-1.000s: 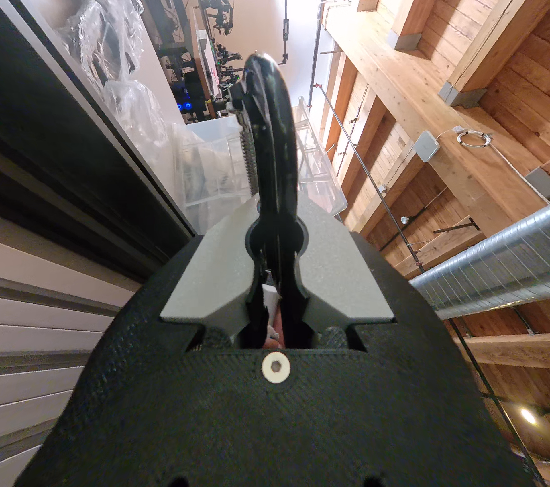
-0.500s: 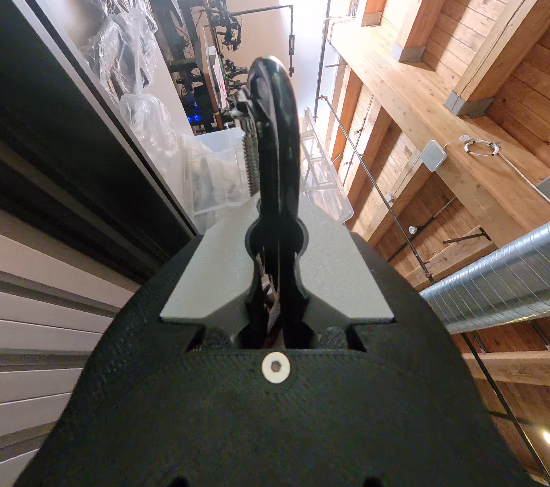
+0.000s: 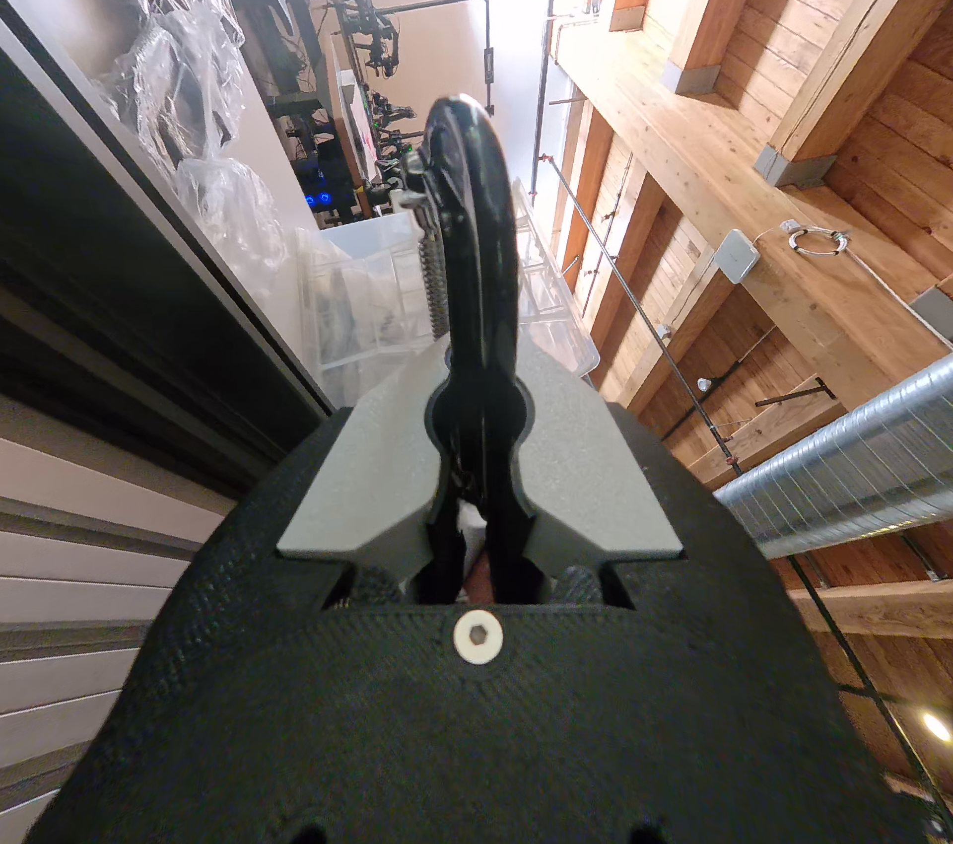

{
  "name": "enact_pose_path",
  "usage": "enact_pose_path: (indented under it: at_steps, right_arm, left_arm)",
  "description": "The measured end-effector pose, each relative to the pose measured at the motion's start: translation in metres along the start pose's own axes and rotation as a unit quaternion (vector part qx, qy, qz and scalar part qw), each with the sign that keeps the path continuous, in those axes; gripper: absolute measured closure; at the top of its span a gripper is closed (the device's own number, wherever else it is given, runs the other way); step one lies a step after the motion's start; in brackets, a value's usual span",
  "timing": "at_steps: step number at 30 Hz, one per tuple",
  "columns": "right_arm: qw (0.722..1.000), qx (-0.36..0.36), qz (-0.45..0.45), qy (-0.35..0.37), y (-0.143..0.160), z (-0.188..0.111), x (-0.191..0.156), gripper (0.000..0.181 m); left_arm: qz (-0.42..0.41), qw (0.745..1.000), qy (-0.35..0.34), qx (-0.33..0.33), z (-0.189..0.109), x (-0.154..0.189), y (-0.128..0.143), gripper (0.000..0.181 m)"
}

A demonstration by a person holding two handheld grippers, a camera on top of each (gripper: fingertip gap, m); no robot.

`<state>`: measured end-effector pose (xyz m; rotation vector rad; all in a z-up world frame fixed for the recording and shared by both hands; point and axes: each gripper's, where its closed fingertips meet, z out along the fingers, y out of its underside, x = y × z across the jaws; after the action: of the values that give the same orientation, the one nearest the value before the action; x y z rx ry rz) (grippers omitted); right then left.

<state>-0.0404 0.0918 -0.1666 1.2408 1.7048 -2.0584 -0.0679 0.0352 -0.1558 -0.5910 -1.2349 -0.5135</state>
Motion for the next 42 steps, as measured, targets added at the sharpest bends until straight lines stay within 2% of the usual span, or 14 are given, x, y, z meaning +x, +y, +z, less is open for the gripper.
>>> enact_pose_path:
  at_steps: [3, 6, 11, 14, 16, 18, 22, 25, 27, 31, 34, 36, 39, 42]
  right_arm:
    - [0.999, 0.045, 0.001, -0.026, -0.024, -0.005, -0.008, 0.113]
    - [0.995, 0.052, -0.031, -0.081, -0.03, -0.008, -0.034, 0.115]
    - [0.987, -0.055, -0.093, -0.117, 0.021, 0.0, -0.062, 0.12]
    - [0.983, -0.125, -0.108, -0.083, 0.06, 0.005, -0.047, 0.12]
    - [0.984, -0.143, -0.098, -0.043, 0.07, 0.008, -0.027, 0.119]
    - [0.99, -0.117, -0.08, -0.023, 0.059, 0.008, -0.015, 0.112]
    - [0.999, -0.015, -0.039, -0.019, 0.007, 0.001, -0.006, 0.111]
    - [0.997, 0.032, -0.053, -0.055, -0.02, -0.004, -0.024, 0.109]
    - [0.991, 0.037, -0.094, -0.084, -0.021, -0.006, -0.045, 0.109]
    - [0.981, -0.053, -0.152, -0.112, 0.024, 0.001, -0.067, 0.116]
    - [0.975, -0.143, -0.158, -0.06, 0.068, 0.008, -0.042, 0.118]
    - [0.976, -0.165, -0.145, -0.016, 0.079, 0.01, -0.019, 0.117]
    - [0.987, -0.106, -0.119, 0.035, 0.05, 0.01, 0.005, 0.112]
    - [0.996, -0.005, -0.092, 0.016, 0.0, 0.001, -0.001, 0.111]
  left_arm:
    - [0.005, 1.0, 0.001, -0.004, 0.001, 0.0, 0.001, 0.164]
    - [0.021, 1.0, -0.009, -0.005, 0.001, -0.002, 0.001, 0.164]
    - [0.013, 1.0, -0.004, 0.005, 0.0, -0.003, -0.003, 0.165]
    - [0.011, 1.0, 0.003, 0.007, 0.0, -0.001, -0.004, 0.164]
    - [0.01, 1.0, 0.01, 0.006, 0.0, 0.002, -0.004, 0.164]
    - [0.012, 1.0, 0.012, 0.003, 0.0, 0.004, -0.003, 0.164]
    - [0.015, 1.0, 0.01, -0.001, 0.001, 0.004, -0.002, 0.164]
    - [0.015, 1.0, 0.012, -0.002, 0.001, 0.004, -0.001, 0.164]
    - [0.017, 1.0, 0.009, -0.003, 0.001, 0.003, -0.001, 0.164]
    - [0.017, 1.0, 0.005, -0.002, 0.001, 0.0, -0.001, 0.166]
    - [0.013, 1.0, 0.011, 0.0, 0.001, 0.002, -0.001, 0.166]
    - [0.011, 1.0, 0.018, -0.001, 0.001, 0.004, -0.001, 0.164]
    - [0.013, 1.0, 0.024, -0.005, 0.002, 0.008, 0.001, 0.164]
    - [0.018, 1.0, 0.018, -0.012, 0.002, 0.006, 0.003, 0.164]
